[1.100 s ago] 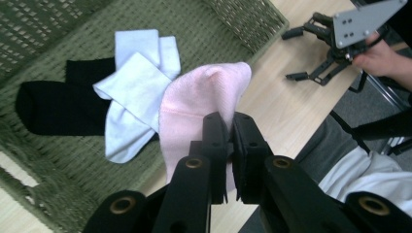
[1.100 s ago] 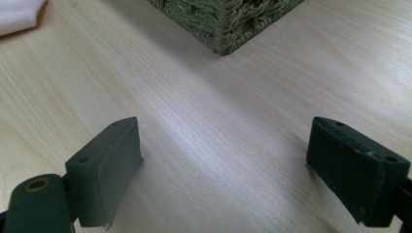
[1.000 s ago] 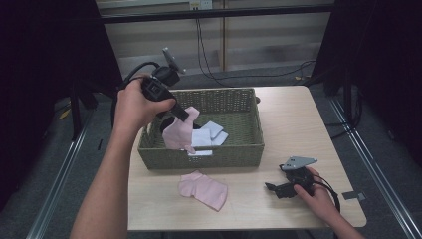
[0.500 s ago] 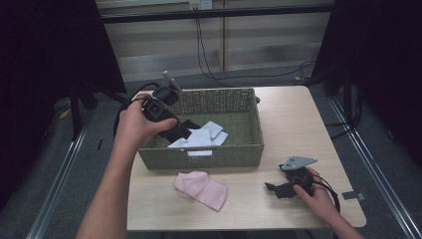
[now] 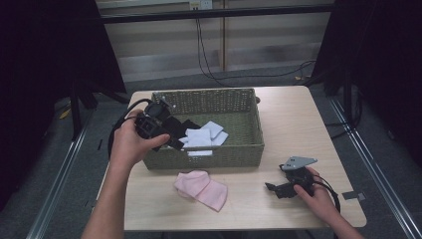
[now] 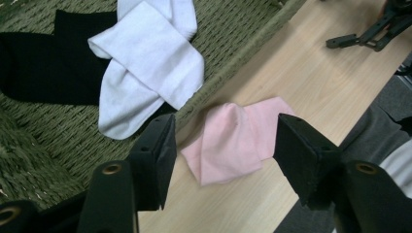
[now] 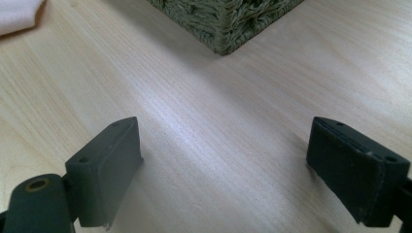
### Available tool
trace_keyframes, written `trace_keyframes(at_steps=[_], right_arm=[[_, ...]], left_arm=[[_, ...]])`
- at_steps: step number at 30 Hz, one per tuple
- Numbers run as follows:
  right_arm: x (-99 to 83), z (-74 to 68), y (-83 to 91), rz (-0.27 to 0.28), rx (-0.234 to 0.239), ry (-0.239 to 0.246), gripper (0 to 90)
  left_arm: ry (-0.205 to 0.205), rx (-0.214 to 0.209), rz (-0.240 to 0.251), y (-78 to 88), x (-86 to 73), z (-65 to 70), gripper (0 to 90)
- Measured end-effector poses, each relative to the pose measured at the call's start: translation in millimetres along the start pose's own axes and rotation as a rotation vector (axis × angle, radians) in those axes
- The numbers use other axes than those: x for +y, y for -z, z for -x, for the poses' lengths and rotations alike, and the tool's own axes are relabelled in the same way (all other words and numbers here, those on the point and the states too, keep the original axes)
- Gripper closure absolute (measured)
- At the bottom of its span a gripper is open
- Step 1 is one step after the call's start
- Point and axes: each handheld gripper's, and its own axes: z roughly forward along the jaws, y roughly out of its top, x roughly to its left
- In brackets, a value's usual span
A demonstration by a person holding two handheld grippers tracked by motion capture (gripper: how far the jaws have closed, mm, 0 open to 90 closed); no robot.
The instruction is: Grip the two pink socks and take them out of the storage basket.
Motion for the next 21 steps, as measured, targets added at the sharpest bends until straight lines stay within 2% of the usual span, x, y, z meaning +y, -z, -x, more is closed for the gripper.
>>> trace_keyframes(at_steps=[4,11,21], right_arm=[[-0.1,0.2,0.1,-0.002,0.001,0.004,12.1],[-0.1,0.3,0.1,-0.001,0.001,0.005,12.1],[-0.1,0.4,0.0,0.0,0.0,0.006,12.1]], left_arm=[[0.004,0.0,0.009,-4.9,-7.9,-1.7,39.6],[0.038,0.021,0.018,-19.0,-27.3,-10.4,38.8],[0.049,0.03,0.017,-33.8,-46.2,-14.8,38.1]])
